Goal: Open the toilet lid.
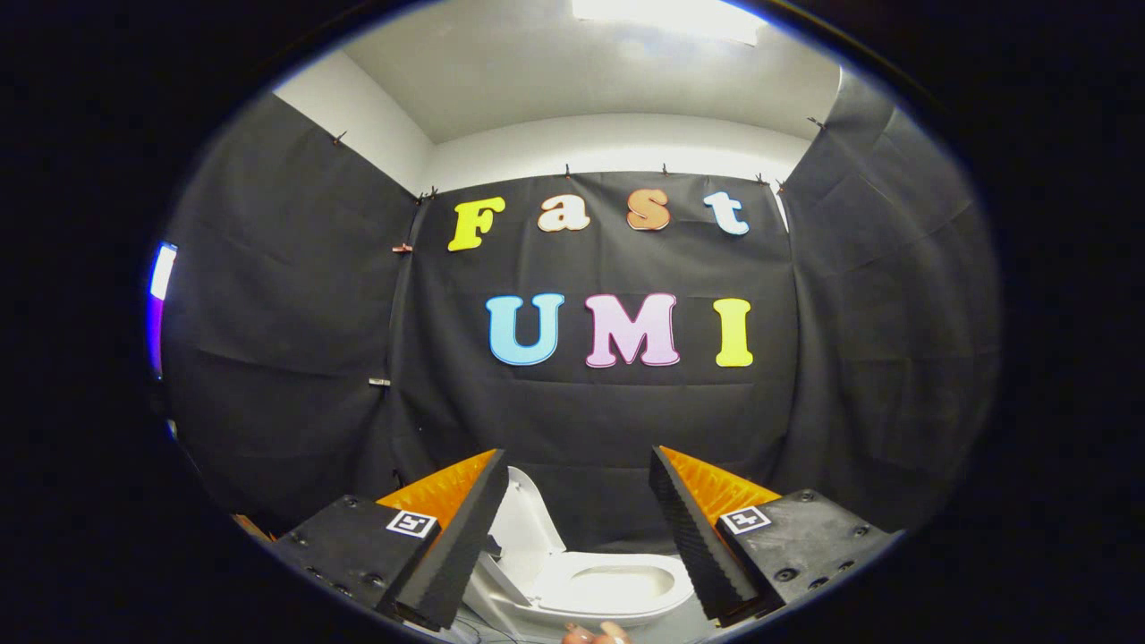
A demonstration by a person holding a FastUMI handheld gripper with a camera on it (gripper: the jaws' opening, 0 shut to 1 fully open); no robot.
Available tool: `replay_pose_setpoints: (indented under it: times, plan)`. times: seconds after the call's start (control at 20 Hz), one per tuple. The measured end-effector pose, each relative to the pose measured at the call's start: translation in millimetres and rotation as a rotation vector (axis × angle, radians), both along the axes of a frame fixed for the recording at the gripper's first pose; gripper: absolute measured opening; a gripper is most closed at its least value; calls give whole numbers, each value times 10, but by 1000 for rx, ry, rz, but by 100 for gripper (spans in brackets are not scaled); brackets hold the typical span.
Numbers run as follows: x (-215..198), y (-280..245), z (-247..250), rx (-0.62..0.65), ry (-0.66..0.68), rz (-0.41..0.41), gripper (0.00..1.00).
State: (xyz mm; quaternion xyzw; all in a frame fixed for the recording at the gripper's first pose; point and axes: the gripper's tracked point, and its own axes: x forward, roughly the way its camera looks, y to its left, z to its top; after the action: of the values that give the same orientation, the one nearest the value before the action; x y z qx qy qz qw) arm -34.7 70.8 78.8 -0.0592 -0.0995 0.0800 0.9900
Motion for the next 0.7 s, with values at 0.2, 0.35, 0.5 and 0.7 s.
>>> replay_pose_setpoints:
  times: [0.2,0.35,0.5,0.7]
  plan:
    - [25,-175,-84,-37,39,-75,99]
    - [29,-217,-84,-44,42,-92,99]
    - [28,-232,-86,-46,43,-92,99]
    - [37,-255,-147,-23,61,-79,99]
